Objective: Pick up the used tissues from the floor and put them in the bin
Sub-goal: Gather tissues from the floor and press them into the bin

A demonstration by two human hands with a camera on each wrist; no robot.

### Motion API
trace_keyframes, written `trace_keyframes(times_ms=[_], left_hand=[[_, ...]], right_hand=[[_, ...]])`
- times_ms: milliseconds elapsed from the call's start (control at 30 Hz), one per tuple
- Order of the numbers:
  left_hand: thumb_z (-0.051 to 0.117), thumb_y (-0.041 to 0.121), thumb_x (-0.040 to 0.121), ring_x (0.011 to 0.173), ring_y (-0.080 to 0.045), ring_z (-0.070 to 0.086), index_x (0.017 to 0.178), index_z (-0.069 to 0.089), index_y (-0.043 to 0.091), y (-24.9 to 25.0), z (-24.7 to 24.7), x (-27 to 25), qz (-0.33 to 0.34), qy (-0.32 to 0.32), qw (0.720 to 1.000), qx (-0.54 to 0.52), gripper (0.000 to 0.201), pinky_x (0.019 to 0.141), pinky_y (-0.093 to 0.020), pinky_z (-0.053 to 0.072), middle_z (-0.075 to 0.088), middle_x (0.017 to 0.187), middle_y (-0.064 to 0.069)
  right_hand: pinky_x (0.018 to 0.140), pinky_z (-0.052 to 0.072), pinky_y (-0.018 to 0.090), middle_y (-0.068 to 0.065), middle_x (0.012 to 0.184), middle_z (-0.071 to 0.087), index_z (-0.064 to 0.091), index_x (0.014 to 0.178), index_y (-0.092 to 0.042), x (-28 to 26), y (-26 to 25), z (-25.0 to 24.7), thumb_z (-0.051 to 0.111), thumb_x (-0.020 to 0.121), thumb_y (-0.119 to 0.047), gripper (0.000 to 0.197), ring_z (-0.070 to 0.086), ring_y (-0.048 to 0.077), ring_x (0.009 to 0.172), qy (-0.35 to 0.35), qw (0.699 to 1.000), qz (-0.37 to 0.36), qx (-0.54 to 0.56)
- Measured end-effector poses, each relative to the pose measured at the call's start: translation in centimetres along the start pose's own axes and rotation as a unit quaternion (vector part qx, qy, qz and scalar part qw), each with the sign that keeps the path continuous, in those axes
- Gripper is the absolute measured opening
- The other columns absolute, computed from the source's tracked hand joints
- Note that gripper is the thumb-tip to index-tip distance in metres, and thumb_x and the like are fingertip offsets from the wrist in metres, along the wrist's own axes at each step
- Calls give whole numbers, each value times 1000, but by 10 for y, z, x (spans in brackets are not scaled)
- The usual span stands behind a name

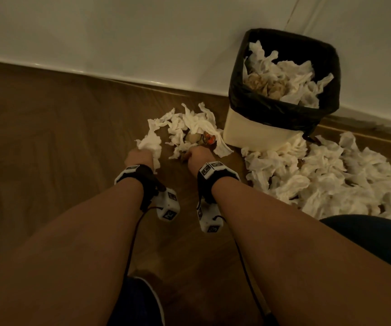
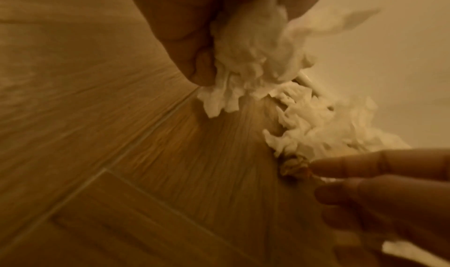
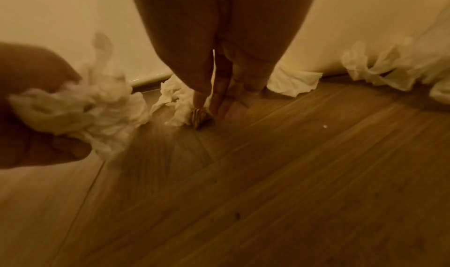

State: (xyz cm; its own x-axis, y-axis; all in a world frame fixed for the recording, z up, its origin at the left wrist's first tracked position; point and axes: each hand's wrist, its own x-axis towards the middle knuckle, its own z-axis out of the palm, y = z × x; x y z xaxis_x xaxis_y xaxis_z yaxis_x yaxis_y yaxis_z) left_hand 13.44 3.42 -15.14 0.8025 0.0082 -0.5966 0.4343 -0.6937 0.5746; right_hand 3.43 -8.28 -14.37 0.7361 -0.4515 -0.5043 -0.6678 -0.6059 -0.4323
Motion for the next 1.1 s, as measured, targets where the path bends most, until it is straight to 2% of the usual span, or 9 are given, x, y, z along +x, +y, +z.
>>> trace_keyframes(times_ms=[200,367,467,533,667,767,867,967,1100], left_hand=[[14,69,89,112,-34,55,133,47,9,-6,-5,4,-15,34,998,-56,81,91,-37,39,56,123,-18],[51,39,89,104,-29,56,114,60,9,-15,-9,6,1,-5,995,-98,40,79,-27,37,59,105,-7],[59,22,84,114,-27,54,131,48,16,-16,-9,2,26,3,990,-141,48,87,-29,43,57,122,-8],[62,17,83,116,-29,52,135,43,15,-14,-10,1,24,6,987,-156,56,93,-32,43,54,128,-10],[60,17,87,103,-28,58,117,58,6,-8,-10,0,13,-8,990,-139,32,81,-30,43,61,119,-13],[53,14,93,122,-30,50,131,48,1,-9,-6,-4,38,-11,995,-89,40,84,-27,41,51,134,-17],[48,12,96,131,-31,41,138,36,-4,-6,-6,-17,27,-25,997,-65,46,76,-22,40,40,143,-19],[49,25,95,138,-33,27,143,26,1,1,-14,-26,31,-51,998,6,58,105,-32,31,28,150,-19],[51,20,95,134,-33,34,140,34,1,6,-16,-38,28,-84,995,36,52,105,-34,30,36,145,-19]], right_hand=[[103,39,38,15,135,43,50,128,-10,11,-5,13,41,97,-13,33,46,31,122,22,1000,-5,-12],[104,40,40,14,143,32,43,134,-13,11,1,23,51,94,-19,42,45,33,124,8,1000,-8,-24],[103,38,37,16,142,35,45,132,-5,9,1,25,51,95,-21,41,44,31,125,0,998,-3,-67],[99,39,34,18,135,46,50,125,-2,8,-1,23,49,97,-20,34,47,31,122,-2,998,10,-59],[100,36,31,17,135,49,51,125,-2,0,-4,14,45,98,-16,32,46,29,124,-8,999,-9,-40],[103,34,31,16,132,53,56,123,-5,-5,-6,9,43,98,-18,31,47,29,122,-31,997,-4,-66],[93,44,30,20,102,55,61,98,-1,-8,-3,7,45,96,-19,24,51,28,93,-39,997,25,-62],[84,47,32,15,104,63,68,103,-1,-13,3,-1,49,93,-16,25,58,28,94,-3,999,25,-25],[95,43,31,9,127,59,67,114,-12,-25,6,-16,43,96,-10,30,55,27,114,9,999,21,27]])
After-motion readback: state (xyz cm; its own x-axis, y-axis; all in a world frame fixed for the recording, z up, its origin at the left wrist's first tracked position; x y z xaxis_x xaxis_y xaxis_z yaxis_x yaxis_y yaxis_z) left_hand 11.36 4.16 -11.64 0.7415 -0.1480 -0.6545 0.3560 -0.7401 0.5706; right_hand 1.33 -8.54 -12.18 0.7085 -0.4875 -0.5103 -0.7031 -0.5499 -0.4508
